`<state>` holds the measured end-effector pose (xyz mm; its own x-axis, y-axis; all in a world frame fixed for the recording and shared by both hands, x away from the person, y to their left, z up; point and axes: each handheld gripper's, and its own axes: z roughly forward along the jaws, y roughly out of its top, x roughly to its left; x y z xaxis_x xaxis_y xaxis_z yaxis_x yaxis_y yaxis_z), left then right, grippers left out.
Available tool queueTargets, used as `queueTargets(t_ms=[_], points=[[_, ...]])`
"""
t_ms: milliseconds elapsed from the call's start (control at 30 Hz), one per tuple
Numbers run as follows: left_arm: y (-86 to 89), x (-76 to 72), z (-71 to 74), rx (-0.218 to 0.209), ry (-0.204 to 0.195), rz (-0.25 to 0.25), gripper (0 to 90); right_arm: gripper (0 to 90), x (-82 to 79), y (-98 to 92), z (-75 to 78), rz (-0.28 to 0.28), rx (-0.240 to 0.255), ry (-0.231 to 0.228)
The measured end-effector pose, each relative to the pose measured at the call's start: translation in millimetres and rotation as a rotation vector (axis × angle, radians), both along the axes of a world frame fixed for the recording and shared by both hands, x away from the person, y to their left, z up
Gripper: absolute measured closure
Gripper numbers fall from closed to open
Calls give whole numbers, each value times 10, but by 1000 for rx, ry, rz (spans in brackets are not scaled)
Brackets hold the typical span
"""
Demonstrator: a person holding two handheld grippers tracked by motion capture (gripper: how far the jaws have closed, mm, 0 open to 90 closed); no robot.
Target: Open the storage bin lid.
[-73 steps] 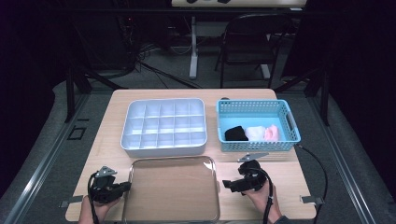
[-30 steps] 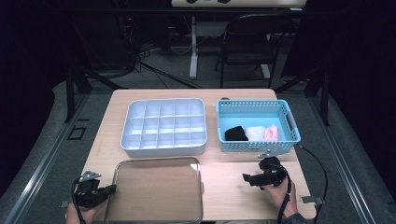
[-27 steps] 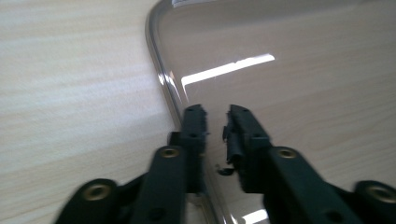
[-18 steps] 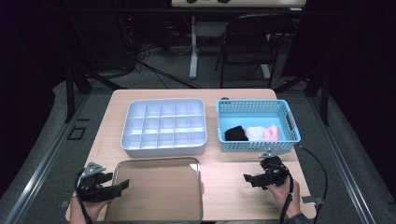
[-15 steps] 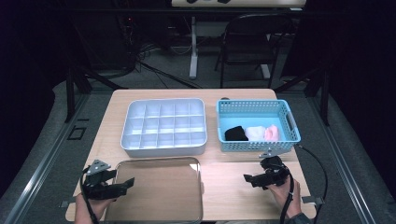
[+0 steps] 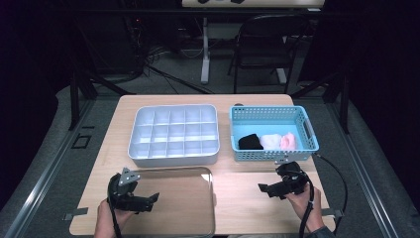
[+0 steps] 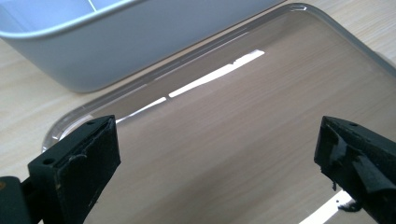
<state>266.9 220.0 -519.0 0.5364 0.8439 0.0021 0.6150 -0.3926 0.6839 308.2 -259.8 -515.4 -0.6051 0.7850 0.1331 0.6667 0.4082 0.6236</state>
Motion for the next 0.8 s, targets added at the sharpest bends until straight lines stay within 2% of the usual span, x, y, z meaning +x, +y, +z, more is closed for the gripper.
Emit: queueTargets(t_ms=[33, 67, 167, 300, 333, 367, 400, 433, 500, 533, 567, 633, 767, 800], points=[[-13, 9, 1, 0, -2, -1, 3, 57, 2, -4, 30, 2, 6, 3], [-22, 16, 0, -4, -2, -3, 2, 66, 7, -11, 137, -6, 18, -16], [-44, 33, -1, 5, -3, -17, 1, 71, 51, -15, 279, -9, 22, -37], [-64, 56, -5, 3, -11, -20, 1, 74, 159, -13, 388, -23, 16, -41], [-70, 60, -10, 1, -11, -24, 1, 73, 258, -5, 432, -32, 13, -39], [-71, 64, -10, 6, -10, -29, 1, 73, 258, -5, 432, -32, 13, -39], [-75, 65, -15, 4, -8, -29, 1, 73, 310, -3, 451, -31, 21, -40], [-78, 64, -17, 7, -5, -30, 1, 73, 412, 21, 481, -35, 8, -36], [-86, 60, -18, 9, -6, -33, 1, 74, 459, 30, 497, -37, 12, -32], [-93, 60, -19, 8, -9, -35, 1, 74, 579, 52, 507, -35, 4, -20], [-94, 59, -14, 13, -9, -42, 1, 76, 613, 61, 508, -40, 10, -20], [-108, 52, -12, 13, -15, -38, 1, 76, 673, 77, 512, -41, -9, -14], [-113, 46, -11, 9, -17, -38, 1, 84, 882, 150, 500, -49, -4, 6], [-113, 44, -7, 13, -12, -45, 1, 84, 927, 171, 497, -54, -17, 7]])
